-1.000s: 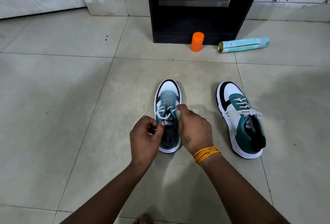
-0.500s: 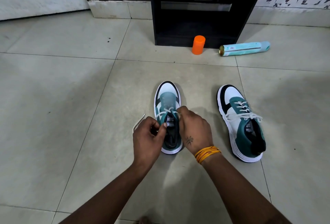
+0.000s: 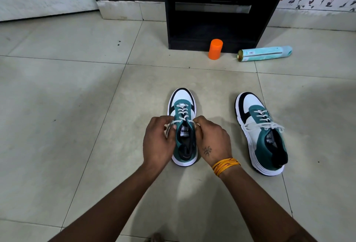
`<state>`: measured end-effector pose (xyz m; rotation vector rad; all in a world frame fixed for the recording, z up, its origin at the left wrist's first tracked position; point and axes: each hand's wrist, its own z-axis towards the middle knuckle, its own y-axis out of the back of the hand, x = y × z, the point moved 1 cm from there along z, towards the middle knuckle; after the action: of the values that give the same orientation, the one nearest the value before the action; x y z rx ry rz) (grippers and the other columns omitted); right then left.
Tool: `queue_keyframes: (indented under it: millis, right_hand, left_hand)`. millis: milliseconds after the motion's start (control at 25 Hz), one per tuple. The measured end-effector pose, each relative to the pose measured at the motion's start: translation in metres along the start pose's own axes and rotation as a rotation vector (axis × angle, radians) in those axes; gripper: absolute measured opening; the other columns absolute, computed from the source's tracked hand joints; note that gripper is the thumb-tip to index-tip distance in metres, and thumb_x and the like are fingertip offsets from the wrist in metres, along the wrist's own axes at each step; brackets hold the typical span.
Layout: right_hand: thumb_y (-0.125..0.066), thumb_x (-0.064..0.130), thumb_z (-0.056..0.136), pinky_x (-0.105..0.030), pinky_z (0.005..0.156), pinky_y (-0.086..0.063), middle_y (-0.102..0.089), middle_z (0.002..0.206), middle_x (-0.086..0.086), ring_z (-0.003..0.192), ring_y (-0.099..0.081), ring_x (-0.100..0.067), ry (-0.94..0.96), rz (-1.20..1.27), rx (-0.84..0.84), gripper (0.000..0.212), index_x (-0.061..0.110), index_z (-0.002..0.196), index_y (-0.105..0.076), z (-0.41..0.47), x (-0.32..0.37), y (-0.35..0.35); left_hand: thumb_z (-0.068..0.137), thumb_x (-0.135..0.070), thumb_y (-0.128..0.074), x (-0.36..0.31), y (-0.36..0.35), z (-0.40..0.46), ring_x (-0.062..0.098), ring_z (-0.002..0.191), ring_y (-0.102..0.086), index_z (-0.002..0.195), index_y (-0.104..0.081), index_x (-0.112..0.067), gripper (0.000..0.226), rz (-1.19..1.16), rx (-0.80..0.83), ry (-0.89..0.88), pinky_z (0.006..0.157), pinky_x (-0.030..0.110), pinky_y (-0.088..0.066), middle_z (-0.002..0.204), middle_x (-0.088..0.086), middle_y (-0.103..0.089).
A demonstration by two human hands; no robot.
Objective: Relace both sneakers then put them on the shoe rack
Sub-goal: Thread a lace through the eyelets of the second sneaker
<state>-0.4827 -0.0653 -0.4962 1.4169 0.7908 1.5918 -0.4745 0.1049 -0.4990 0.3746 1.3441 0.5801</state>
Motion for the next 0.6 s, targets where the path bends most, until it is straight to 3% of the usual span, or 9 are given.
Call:
queue_keyframes:
  millis: [80, 240, 360, 480, 600]
  right_hand:
    - [-0.039, 0.038, 0.108, -0.039, 0.062, -0.051, -0.07, 0.088, -0.003, 0.077, -0.065, -0.035, -0.01, -0.004, 0.009, 0.024, 0.023, 0.108, -0.058, 0.0, -0.003, 0.0]
    - [-0.041, 0.034, 0.106, -0.038, 0.06, -0.047, -0.067, 0.091, -0.003, 0.078, -0.064, -0.036, -0.058, -0.038, -0.015, 0.021, 0.023, 0.106, -0.059, 0.001, -0.007, 0.002]
    - [-0.05, 0.028, 0.101, -0.034, 0.061, -0.045, -0.059, 0.1, -0.003, 0.088, -0.061, -0.03, -0.078, -0.041, -0.049, 0.017, 0.022, 0.107, -0.065, 0.003, -0.003, 0.005]
    - [-0.061, 0.026, 0.091, -0.034, 0.068, -0.052, -0.068, 0.095, 0.003, 0.086, -0.065, -0.024, -0.222, 0.146, -0.043, 0.009, 0.025, 0.096, -0.069, 0.007, 0.005, 0.016]
    - [-0.063, 0.024, 0.081, -0.035, 0.074, -0.057, -0.072, 0.075, 0.006, 0.073, -0.068, -0.018, -0.371, 0.465, 0.014, 0.011, 0.029, 0.09, -0.067, 0.015, 0.014, 0.032]
  left_hand:
    - [0.097, -0.017, -0.069, -0.001, 0.001, 0.012, 0.01, 0.09, -0.065, 0.099, -0.072, -0.022, 0.007, -0.025, 0.048, -0.01, 0.078, 0.04, -0.056, 0.097, -0.01, -0.069]
    - [0.098, -0.019, -0.065, 0.001, 0.006, 0.021, 0.015, 0.085, -0.071, 0.083, -0.07, -0.022, 0.017, -0.236, 0.085, 0.267, 0.085, 0.048, -0.058, 0.083, -0.008, -0.074]
    - [0.094, -0.024, -0.064, -0.002, 0.01, 0.018, 0.023, 0.084, -0.072, 0.08, -0.071, -0.023, 0.016, -0.287, 0.112, 0.342, 0.086, 0.052, -0.059, 0.081, -0.004, -0.075]
    - [0.095, -0.022, -0.069, -0.011, 0.021, 0.023, 0.022, 0.065, -0.068, 0.079, -0.074, -0.022, 0.017, -0.283, 0.144, 0.367, 0.07, 0.039, -0.06, 0.072, -0.001, -0.073]
    - [0.096, -0.016, -0.072, -0.025, 0.036, 0.033, 0.013, 0.051, -0.055, 0.085, -0.077, -0.017, 0.013, -0.362, 0.159, 0.41, 0.052, 0.025, -0.047, 0.065, 0.0, -0.067]
